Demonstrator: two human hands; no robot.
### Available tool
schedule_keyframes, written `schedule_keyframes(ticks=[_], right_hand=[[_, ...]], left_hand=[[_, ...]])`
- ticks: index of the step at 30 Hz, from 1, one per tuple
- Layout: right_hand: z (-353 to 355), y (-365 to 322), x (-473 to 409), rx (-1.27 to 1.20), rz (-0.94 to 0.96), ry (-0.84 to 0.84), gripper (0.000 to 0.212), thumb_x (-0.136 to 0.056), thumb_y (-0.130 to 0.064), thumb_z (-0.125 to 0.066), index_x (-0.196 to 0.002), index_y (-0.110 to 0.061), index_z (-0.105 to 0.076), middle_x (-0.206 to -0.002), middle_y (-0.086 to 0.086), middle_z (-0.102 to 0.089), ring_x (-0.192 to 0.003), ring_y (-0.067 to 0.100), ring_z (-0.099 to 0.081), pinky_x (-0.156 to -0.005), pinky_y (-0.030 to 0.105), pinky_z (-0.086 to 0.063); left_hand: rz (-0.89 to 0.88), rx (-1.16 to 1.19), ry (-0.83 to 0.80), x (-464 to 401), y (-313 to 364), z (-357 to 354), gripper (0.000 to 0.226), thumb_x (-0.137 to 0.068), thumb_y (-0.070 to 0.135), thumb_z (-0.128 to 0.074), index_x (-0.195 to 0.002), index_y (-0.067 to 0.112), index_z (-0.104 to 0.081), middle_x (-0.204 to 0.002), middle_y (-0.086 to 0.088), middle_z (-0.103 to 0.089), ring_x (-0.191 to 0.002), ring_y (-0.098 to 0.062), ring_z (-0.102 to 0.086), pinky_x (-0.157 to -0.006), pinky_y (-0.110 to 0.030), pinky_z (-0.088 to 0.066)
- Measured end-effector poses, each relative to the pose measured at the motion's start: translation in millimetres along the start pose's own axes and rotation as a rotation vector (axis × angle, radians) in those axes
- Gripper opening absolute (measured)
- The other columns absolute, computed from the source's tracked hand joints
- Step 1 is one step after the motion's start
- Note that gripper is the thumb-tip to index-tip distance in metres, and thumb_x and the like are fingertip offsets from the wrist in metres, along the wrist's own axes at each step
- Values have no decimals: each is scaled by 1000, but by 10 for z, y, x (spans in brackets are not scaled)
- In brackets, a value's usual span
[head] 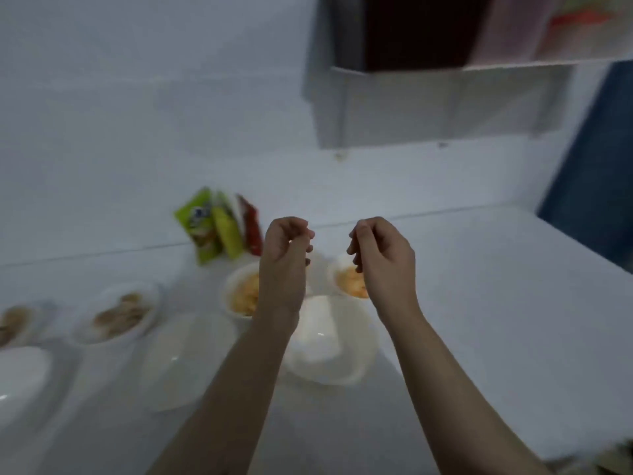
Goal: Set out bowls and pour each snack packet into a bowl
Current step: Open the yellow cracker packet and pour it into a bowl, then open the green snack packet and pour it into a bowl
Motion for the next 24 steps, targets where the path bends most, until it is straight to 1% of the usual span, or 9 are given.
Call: schedule_keyframes(ticks=[3,7,9,10,12,14,16,21,24], right_hand=[[-905,6,-130,-19,11,-92,23,-97,-17,-51,-77,-10,-61,-64,-2,-61,-59,13,-53,-55,28,-48],[-1840,4,-379,50,89,-145,25,-98,-21,-51,-77,-12,-60,-69,3,-64,-62,14,-58,-60,39,-53],[-2177,10,-539,80,122,-149,26,-99,-23,-51,-78,-10,-59,-69,8,-64,-61,13,-57,-60,37,-52],[-2320,15,-621,108,144,-149,27,-99,-24,-51,-79,-9,-59,-69,9,-64,-61,13,-56,-60,34,-50],[-2563,33,-782,171,181,-151,27,-99,-24,-50,-79,-9,-59,-69,10,-63,-59,12,-53,-59,24,-43],[-2777,85,-943,233,199,-156,27,-99,-23,-49,-77,-10,-58,-68,9,-62,-58,12,-50,-54,21,-38],[-2913,134,-1062,288,219,-152,27,-99,-23,-49,-77,-11,-58,-67,7,-61,-57,13,-50,-54,22,-38],[-3192,309,-1272,410,262,-178,28,-100,-26,-49,-76,-12,-56,-63,4,-58,-61,19,-54,-56,32,-43],[-3261,418,-1338,448,261,-170,29,-100,-26,-49,-77,-10,-56,-64,6,-59,-63,22,-56,-57,37,-45]], left_hand=[[38,-87,58,-440,9,792,13,-91,8,-55,-85,19,-58,-81,0,-54,-75,-13,-49,-67,-25,-38],[4,-207,121,-1040,74,1545,13,-90,14,-56,-78,21,-57,-74,6,-54,-71,-12,-49,-69,-27,-40],[-19,-320,146,-1386,61,1771,10,-90,16,-53,-82,19,-59,-75,4,-56,-71,-16,-51,-69,-31,-42],[-33,-392,157,-1575,39,1854,10,-91,17,-52,-87,18,-61,-82,3,-60,-76,-19,-55,-71,-32,-44],[-61,-575,158,-1986,-40,1978,18,-91,18,-50,-102,17,-65,-106,-4,-65,-98,-27,-60,-87,-38,-50],[-65,-814,119,-2396,-165,2038,33,-93,18,-47,-123,13,-60,-129,-8,-58,-120,-29,-50,-101,-43,-43],[-26,-1065,74,-2715,-304,2057,37,-95,18,-43,-130,10,-54,-137,-10,-51,-129,-29,-39,-102,-42,-38],[184,-1427,-4,-3241,-706,2162,30,-96,26,-44,-120,11,-54,-123,-9,-54,-121,-30,-46,-96,-42,-38],[238,-1557,30,-3341,-779,2208,11,-91,17,-49,-96,19,-60,-88,0,-55,-105,-25,-55,-92,-40,-32]])
Point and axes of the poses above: each hand's wrist, its own x-axis away from the middle knuckle, its own z-axis out of the back of the hand, y = z × x, the point moved 7 cm from there along -x, towards the middle knuckle
